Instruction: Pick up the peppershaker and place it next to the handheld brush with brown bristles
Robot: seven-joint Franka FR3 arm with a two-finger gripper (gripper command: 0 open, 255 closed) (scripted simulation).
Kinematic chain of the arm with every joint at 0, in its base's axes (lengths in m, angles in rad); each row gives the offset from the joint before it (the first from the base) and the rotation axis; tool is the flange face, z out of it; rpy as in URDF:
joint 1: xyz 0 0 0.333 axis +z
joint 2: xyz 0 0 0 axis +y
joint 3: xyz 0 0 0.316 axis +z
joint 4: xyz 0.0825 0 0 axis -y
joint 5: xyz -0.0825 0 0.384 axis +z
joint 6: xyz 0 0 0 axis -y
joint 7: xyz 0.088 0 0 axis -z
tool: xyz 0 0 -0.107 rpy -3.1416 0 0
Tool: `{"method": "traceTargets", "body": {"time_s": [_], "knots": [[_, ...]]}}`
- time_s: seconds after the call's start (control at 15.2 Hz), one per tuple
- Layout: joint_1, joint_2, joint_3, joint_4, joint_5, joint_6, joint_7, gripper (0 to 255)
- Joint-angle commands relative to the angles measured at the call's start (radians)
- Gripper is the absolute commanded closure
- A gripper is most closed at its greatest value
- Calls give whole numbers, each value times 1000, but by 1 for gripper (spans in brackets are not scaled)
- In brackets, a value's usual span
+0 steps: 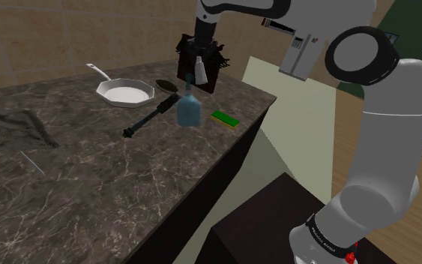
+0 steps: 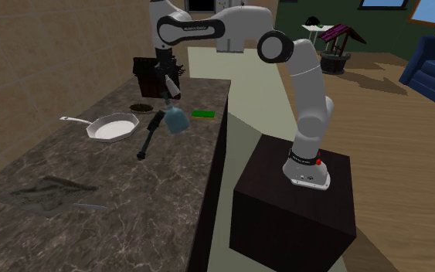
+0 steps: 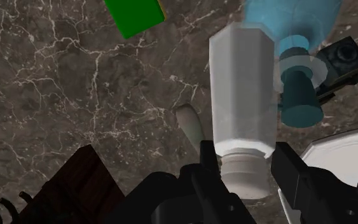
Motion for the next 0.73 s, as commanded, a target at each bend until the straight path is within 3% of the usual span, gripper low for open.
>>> {"method": "traceTargets", "body": {"time_s": [0.0, 0.66], "knots": [[-5, 18, -4, 6, -3, 13, -9, 255], [-24, 3, -6, -152, -6, 154, 13, 255]]}}
